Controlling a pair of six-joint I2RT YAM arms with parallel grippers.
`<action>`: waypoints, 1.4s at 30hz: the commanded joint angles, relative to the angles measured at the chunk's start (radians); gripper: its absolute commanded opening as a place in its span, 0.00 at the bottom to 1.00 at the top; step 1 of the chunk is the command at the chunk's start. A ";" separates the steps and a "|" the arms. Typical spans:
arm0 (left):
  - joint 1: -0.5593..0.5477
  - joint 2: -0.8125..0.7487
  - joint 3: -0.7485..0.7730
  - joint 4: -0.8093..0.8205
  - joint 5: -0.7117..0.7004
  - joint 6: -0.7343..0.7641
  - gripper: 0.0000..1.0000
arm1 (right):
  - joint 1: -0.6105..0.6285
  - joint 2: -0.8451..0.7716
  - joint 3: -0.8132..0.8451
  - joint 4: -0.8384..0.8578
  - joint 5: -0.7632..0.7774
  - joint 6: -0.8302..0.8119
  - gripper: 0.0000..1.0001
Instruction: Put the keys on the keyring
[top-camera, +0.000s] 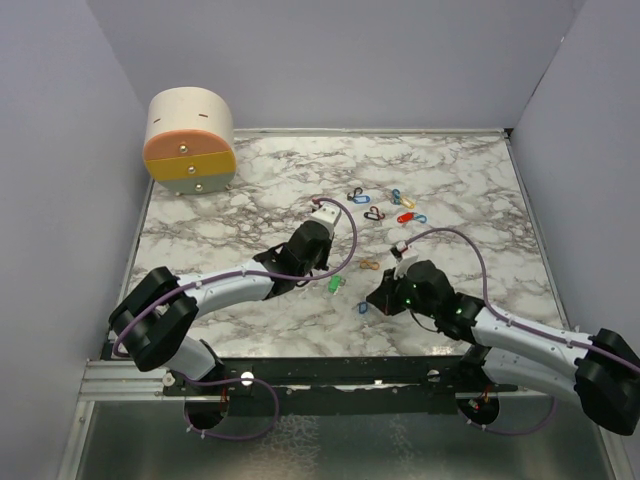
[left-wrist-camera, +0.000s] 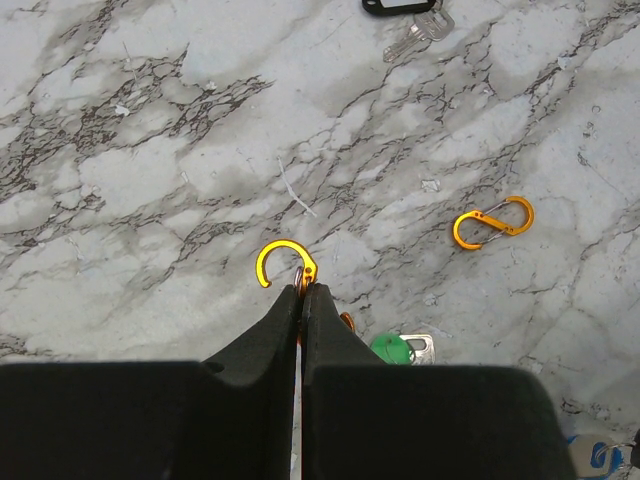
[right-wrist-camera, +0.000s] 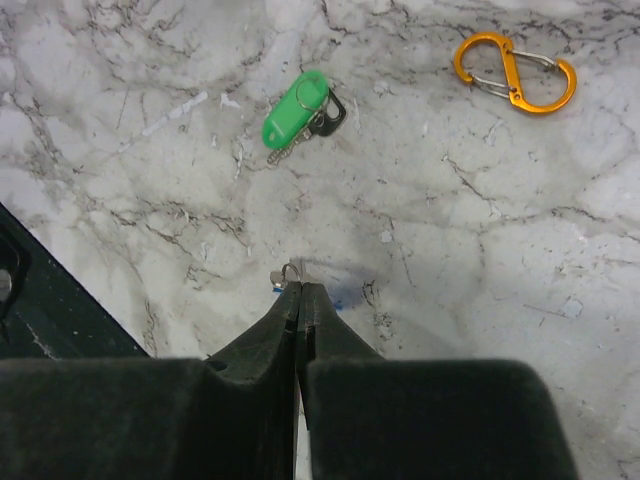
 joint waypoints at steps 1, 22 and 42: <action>-0.008 -0.038 -0.009 0.009 -0.007 -0.023 0.00 | 0.006 -0.029 0.018 0.049 0.068 -0.068 0.01; -0.101 0.025 0.086 -0.013 0.032 -0.062 0.00 | 0.006 0.092 0.125 0.192 0.241 -0.191 0.01; -0.147 0.061 0.119 -0.005 0.040 -0.065 0.00 | 0.005 0.143 0.135 0.284 0.285 -0.236 0.01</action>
